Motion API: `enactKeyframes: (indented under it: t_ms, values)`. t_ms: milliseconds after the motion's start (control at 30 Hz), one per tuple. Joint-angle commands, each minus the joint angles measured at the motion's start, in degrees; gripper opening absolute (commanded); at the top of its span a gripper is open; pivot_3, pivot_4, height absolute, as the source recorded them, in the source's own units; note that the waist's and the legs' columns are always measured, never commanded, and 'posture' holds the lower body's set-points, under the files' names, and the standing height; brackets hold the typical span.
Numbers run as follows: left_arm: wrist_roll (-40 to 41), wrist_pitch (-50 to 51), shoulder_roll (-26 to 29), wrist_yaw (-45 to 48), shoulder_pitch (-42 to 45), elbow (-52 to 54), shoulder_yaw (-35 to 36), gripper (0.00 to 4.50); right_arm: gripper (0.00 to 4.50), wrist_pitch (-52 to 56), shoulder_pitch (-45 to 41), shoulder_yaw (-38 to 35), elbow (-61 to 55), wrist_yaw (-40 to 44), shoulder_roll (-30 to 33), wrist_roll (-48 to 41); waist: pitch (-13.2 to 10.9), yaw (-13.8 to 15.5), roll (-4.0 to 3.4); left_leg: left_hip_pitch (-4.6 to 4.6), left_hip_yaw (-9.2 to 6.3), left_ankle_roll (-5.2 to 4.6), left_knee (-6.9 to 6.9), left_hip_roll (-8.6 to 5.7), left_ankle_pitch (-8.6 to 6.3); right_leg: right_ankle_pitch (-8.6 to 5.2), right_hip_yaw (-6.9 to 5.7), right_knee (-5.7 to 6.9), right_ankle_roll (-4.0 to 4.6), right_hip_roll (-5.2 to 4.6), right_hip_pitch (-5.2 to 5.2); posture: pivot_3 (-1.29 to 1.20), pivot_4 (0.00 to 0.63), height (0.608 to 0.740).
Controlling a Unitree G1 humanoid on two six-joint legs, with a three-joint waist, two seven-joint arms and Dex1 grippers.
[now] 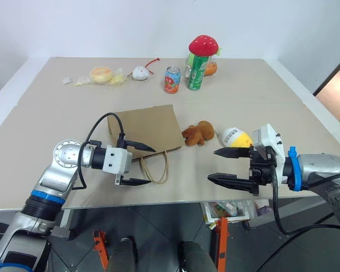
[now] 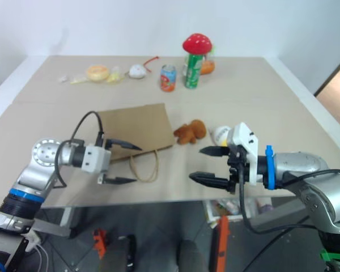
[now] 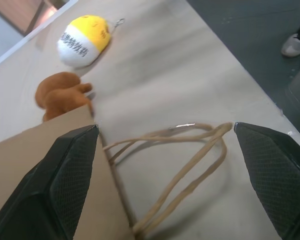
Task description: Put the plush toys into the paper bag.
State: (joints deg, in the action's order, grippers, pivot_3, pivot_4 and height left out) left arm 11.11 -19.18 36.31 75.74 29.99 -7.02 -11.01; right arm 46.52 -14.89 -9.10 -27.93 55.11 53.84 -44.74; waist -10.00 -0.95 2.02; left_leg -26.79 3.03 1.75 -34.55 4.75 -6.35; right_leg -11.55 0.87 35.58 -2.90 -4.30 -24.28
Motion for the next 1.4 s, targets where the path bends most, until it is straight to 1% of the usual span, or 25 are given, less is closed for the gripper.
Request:
enactKeyframes:
  t_ms: [33, 400, 567, 900, 933, 967, 1000, 1033, 1067, 1100, 1167, 1200, 1233, 1267, 1367, 1400]
  values:
    - [-1.50, -1.45, -0.36, -0.37, 1.66, -1.34, -0.70, 4.50, 4.48, -0.25, 0.31, -2.86, -1.88, -1.02, -0.11, -1.31, 0.00, -0.01, 0.00, 0.00, -0.01, -0.01, 0.00, 0.00, 0.01, 0.00, 0.00, 0.06, 0.00, 0.00, -0.02, 0.00, 0.150, 0.740]
    - [-4.59, -4.13, -1.85, -1.28, 3.65, -5.92, -2.75, 4.50, 4.48, -0.59, 0.17, -2.80, -1.67, -2.39, -0.14, -2.40, 0.00, 0.00, 0.00, 0.01, -0.04, -0.04, -0.06, 0.00, 0.03, 0.00, -0.01, 0.25, 0.00, 0.01, -0.03, 0.00, 0.150, 0.740]
    - [-2.85, -1.09, -3.46, -1.67, 4.17, -4.40, -2.48, 4.50, 4.48, -0.76, 0.44, -2.63, -1.72, -2.71, -0.19, -2.54, 0.00, 0.00, 0.00, 0.01, -0.05, -0.06, -0.09, 0.00, 0.04, 0.00, -0.01, 0.33, 0.00, 0.00, -0.03, 0.00, 0.150, 0.740]
    - [-4.26, -1.08, -4.09, -2.38, 4.21, -6.43, -2.61, 4.50, 4.48, -0.82, 0.32, -2.76, -1.62, -3.40, -0.29, -3.00, 0.00, -0.01, 0.00, 0.05, -0.07, -0.08, -0.11, -0.01, 0.05, 0.00, -0.01, 0.43, -0.01, 0.01, -0.04, 0.00, 0.150, 0.740]
    - [-4.69, -1.46, -4.21, -2.60, 4.39, -7.04, -2.75, 3.96, 4.50, -0.83, 0.26, -2.74, -1.61, -3.44, -0.30, -3.02, 0.00, -0.01, 0.00, 0.05, -0.07, -0.08, -0.11, -0.01, 0.05, 0.00, -0.01, 0.43, 0.00, 0.01, -0.04, 0.00, 0.150, 0.740]
    - [-5.33, -2.16, -4.22, -2.82, 4.61, -7.79, -2.89, 3.73, 4.50, -0.83, 0.24, -2.72, -1.60, -3.47, -0.32, -3.04, 0.00, -0.01, 0.00, 0.05, -0.07, -0.08, -0.11, -0.01, 0.05, 0.00, -0.01, 0.43, 0.00, 0.01, -0.04, 0.00, 0.150, 0.740]
    - [-5.97, -2.88, -4.21, -3.00, 4.83, -8.57, -3.02, 3.36, 4.50, -0.84, 0.23, -2.73, -1.60, -3.50, -0.34, -3.05, 0.00, -0.01, 0.00, 0.05, -0.07, -0.08, -0.11, -0.01, 0.05, 0.00, -0.01, 0.43, 0.00, 0.01, -0.04, 0.00, 0.150, 0.740]
    - [-6.38, -3.47, -4.12, -3.04, 4.97, -9.14, -3.12, 2.75, 4.50, -0.84, 0.28, -2.77, -1.69, -3.55, -0.35, -3.08, 0.00, -0.01, 0.00, 0.05, -0.07, -0.08, -0.11, -0.01, 0.05, 0.00, -0.01, 0.44, 0.00, 0.01, -0.04, 0.00, 0.150, 0.740]
    - [-7.09, -4.48, -4.04, -3.39, 5.34, -10.14, -3.15, 2.42, 4.50, -0.84, 0.32, -2.81, -1.76, -3.62, -0.40, -3.13, 0.00, -0.01, 0.00, 0.05, -0.07, -0.08, -0.11, -0.01, 0.05, 0.00, -0.01, 0.44, 0.00, 0.01, -0.04, 0.00, 0.150, 0.740]
    - [-7.71, -5.42, -3.95, -3.64, 5.80, -11.22, -3.20, 1.81, 4.50, -0.87, 0.37, -2.84, -1.84, -3.67, -0.43, -3.15, 0.00, 0.00, 0.00, 0.05, -0.07, -0.08, -0.11, -0.01, 0.05, 0.00, -0.01, 0.44, 0.00, 0.01, -0.04, 0.00, 0.150, 0.740]
    - [-8.36, -6.67, -3.97, -3.92, 6.49, -12.71, -3.20, 1.04, 4.50, -0.87, 0.38, -2.85, -1.89, -3.78, -0.46, -3.20, 0.00, 0.00, 0.00, 0.05, -0.07, -0.08, -0.11, -0.01, 0.05, 0.00, -0.01, 0.44, 0.00, 0.01, -0.04, 0.00, 0.150, 0.740]
    - [-8.27, -6.76, -4.15, -3.98, 6.81, -13.16, -3.07, 0.50, 4.50, -0.85, 0.35, -2.84, -1.89, -3.87, -0.50, -3.23, 0.00, 0.00, 0.00, 0.05, -0.07, -0.08, -0.11, -0.01, 0.05, 0.00, -0.01, 0.44, -0.01, 0.01, -0.04, 0.00, 0.150, 0.740]
    - [-7.87, -6.55, -4.42, -3.89, 7.07, -13.28, -2.89, 0.19, 4.50, -0.84, 0.33, -2.82, -1.91, -3.97, -0.53, -3.23, 0.00, -0.01, 0.00, 0.05, -0.07, -0.08, -0.11, -0.01, 0.05, 0.00, -0.01, 0.44, -0.01, 0.01, -0.04, 0.00, 0.150, 0.740]
    - [-7.21, -5.94, -4.79, -3.85, 7.26, -13.08, -2.66, 0.07, 4.50, -0.85, 0.33, -2.80, -1.93, -4.05, -0.55, -3.23, 0.00, 0.00, 0.00, 0.05, -0.07, -0.08, -0.11, -0.01, 0.05, 0.00, -0.01, 0.44, -0.01, 0.01, -0.04, 0.00, 0.150, 0.740]
    - [-4.34, -2.06, -5.81, -3.48, 7.21, -11.09, -1.87, 0.07, 4.50, -0.92, 0.32, -2.72, -1.97, -4.22, -0.67, -3.25, 0.00, -0.01, 0.00, 0.05, -0.07, -0.09, -0.11, -0.01, 0.06, -0.01, 0.00, 0.44, -0.01, 0.01, -0.04, 0.00, 0.150, 0.740]
    - [-2.54, 0.79, -6.28, -3.51, 7.08, -9.71, -1.30, 0.07, 4.50, -0.95, 0.33, -2.63, -2.02, -4.26, -0.73, -3.25, 0.00, -0.01, 0.01, 0.05, -0.07, -0.09, -0.11, -0.01, 0.06, -0.01, 0.00, 0.44, -0.01, 0.01, -0.04, 0.00, 0.150, 0.740]
